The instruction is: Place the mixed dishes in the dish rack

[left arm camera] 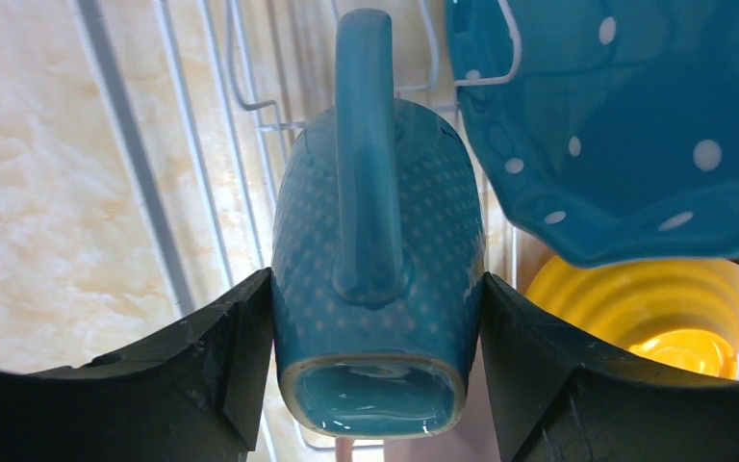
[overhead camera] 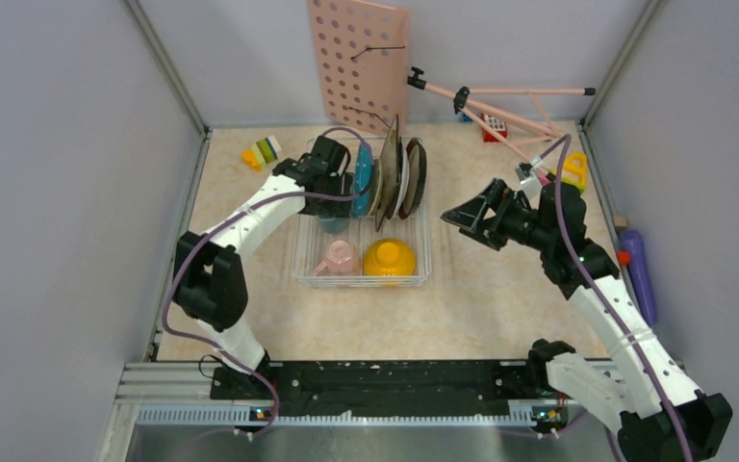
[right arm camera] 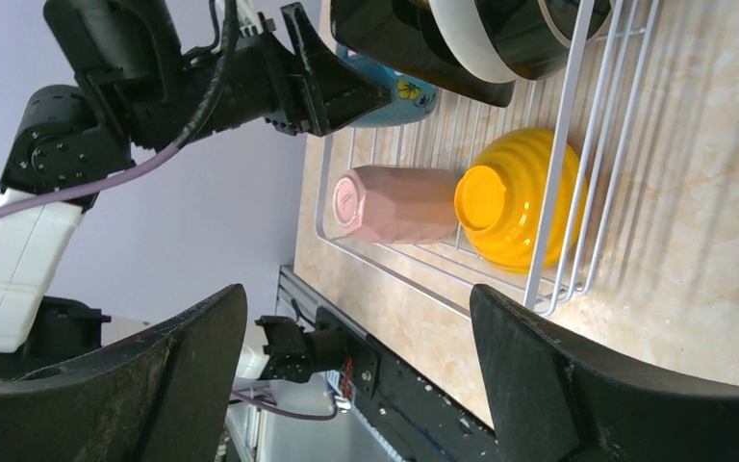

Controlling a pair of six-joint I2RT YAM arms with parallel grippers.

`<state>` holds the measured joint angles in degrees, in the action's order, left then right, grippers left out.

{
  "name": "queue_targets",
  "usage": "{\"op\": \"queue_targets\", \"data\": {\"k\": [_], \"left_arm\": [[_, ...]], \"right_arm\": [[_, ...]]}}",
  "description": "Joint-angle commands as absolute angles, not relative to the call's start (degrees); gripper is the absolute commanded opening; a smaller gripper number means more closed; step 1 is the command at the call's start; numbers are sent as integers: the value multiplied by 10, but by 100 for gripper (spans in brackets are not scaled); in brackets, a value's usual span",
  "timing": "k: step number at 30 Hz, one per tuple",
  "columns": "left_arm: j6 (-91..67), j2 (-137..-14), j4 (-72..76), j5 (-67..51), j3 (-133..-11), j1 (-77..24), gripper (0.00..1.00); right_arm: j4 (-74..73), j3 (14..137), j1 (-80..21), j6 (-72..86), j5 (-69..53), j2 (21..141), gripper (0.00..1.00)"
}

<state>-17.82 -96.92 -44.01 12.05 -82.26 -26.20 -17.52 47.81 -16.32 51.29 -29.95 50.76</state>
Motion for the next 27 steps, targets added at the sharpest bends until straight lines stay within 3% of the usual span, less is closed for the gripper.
{"op": "queue_targets", "data": {"k": [1,6,8,16,19,27], "left_arm": [[-194,-1000,-425,86,-865,-236,0],[-199,-1053,-469,44,-914,-213,0],[-193,-1078,-505,28,-947,-209,5],[-186,-1076,-522,22,-966,-209,69],[-181,-1052,-511,16,-962,-209,91],[-177,-992,-502,3,-962,-208,95]], "right_arm": [[-177,496,-160,494,-284,500,84],[-190,497,-159,487,-274,496,84],[-190,497,-158,486,-273,495,84],[-213,501,-158,478,-249,497,86],[-238,509,-157,455,-213,500,92],[-226,489,-161,352,-143,542,99]]}}
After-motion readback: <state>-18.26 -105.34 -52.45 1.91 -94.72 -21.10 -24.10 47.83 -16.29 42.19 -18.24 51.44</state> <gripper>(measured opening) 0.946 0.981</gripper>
